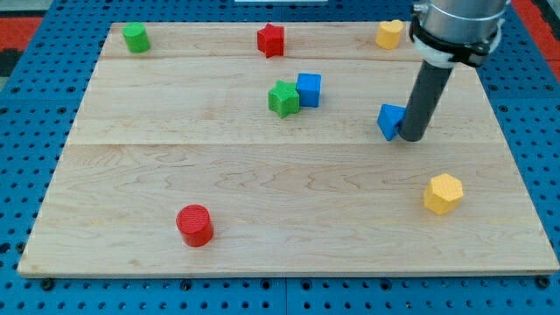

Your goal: Move the blue triangle above the yellow hexagon

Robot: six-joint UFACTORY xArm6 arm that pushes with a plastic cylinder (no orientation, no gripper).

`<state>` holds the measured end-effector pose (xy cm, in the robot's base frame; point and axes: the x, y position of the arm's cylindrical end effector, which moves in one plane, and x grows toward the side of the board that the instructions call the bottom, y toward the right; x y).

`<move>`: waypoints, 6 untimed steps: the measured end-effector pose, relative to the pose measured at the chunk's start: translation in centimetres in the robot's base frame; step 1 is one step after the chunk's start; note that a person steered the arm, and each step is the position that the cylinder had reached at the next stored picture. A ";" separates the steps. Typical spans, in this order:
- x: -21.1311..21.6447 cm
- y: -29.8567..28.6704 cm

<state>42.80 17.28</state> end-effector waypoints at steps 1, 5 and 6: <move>2.0 0.9; -1.5 -0.4; -2.8 -6.5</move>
